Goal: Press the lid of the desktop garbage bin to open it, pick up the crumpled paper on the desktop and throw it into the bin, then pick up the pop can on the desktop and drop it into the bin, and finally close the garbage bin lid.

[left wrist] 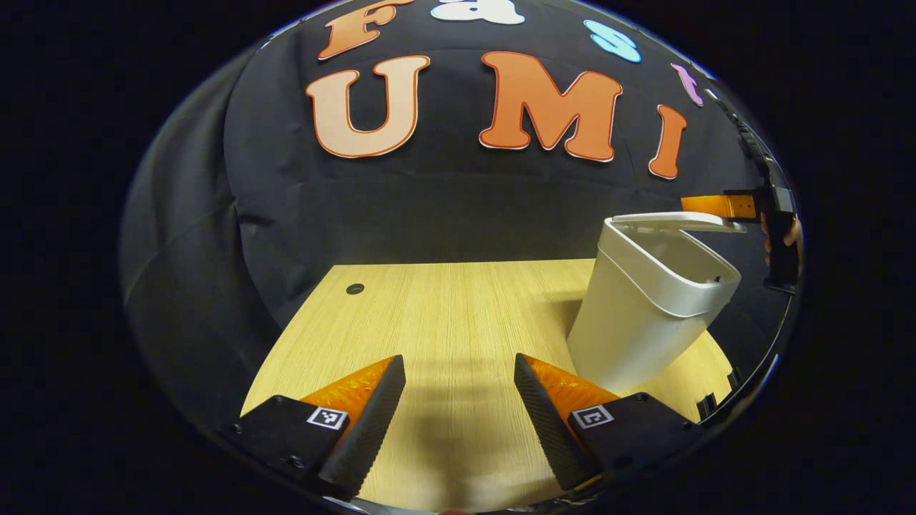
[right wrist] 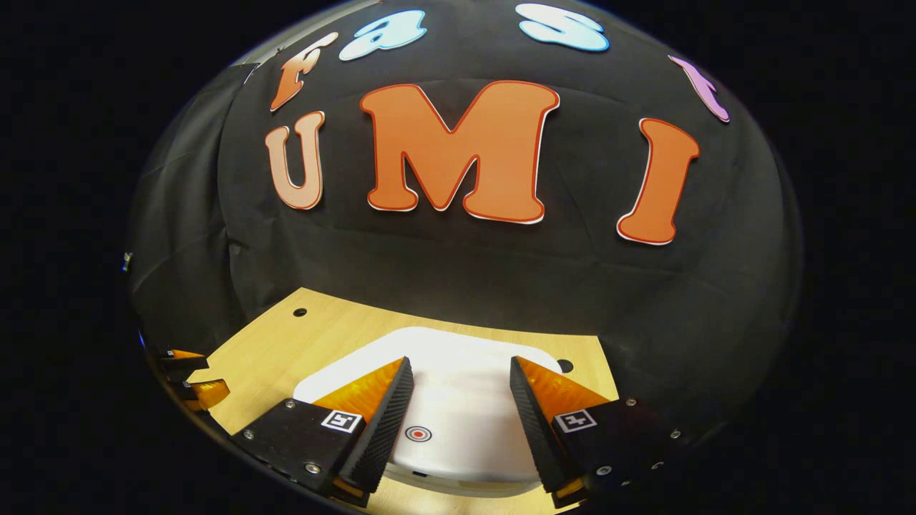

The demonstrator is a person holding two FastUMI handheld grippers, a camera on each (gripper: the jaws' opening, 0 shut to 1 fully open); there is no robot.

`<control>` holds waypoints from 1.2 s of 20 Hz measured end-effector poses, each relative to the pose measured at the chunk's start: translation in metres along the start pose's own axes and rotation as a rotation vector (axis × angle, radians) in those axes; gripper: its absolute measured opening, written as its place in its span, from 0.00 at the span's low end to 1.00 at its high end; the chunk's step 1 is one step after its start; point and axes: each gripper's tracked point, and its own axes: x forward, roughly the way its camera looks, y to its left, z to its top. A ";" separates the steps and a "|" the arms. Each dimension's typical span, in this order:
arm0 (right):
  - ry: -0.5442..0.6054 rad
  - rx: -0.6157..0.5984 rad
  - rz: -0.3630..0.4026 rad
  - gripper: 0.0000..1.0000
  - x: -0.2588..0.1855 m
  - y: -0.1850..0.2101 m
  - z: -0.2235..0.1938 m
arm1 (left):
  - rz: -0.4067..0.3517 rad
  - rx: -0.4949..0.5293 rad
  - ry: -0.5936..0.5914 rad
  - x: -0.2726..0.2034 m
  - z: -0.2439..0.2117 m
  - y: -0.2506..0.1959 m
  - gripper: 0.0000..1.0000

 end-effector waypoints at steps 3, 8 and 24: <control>0.013 0.007 -0.001 0.83 -0.002 0.004 -0.011 | -0.022 -0.004 0.000 -0.001 0.001 -0.004 0.98; 0.049 0.020 -0.005 0.82 -0.013 0.010 -0.034 | -0.043 0.004 0.001 -0.005 0.001 -0.005 0.98; 0.031 0.090 -0.061 0.76 -0.043 0.021 -0.060 | -0.121 0.039 0.034 -0.010 -0.008 -0.011 0.98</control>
